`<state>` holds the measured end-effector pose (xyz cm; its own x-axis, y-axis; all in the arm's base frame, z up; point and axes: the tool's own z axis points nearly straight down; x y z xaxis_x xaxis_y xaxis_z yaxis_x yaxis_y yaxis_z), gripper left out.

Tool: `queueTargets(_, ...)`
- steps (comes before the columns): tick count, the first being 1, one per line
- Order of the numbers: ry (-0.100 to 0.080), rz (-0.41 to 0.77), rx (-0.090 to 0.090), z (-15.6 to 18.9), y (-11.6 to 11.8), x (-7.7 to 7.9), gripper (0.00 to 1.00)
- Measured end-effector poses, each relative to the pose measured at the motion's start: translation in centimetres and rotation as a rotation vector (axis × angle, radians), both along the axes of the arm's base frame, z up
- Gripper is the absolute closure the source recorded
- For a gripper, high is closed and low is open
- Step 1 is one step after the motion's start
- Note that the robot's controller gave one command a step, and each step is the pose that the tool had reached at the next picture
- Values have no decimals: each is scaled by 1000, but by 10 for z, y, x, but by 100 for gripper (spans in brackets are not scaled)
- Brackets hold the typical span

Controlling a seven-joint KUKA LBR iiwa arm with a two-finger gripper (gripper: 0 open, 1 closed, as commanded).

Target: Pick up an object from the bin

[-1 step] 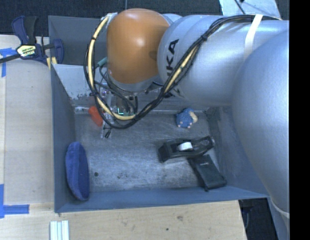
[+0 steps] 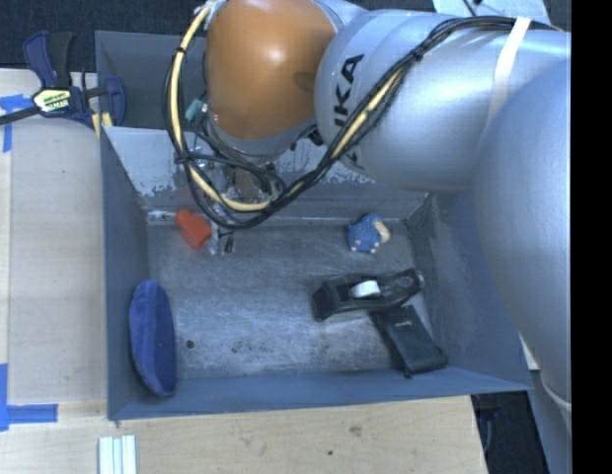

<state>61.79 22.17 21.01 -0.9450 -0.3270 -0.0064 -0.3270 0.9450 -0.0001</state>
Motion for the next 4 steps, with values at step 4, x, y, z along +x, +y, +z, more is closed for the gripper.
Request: queueTargets(4,8,-555,1,-138,-18,-16,0)
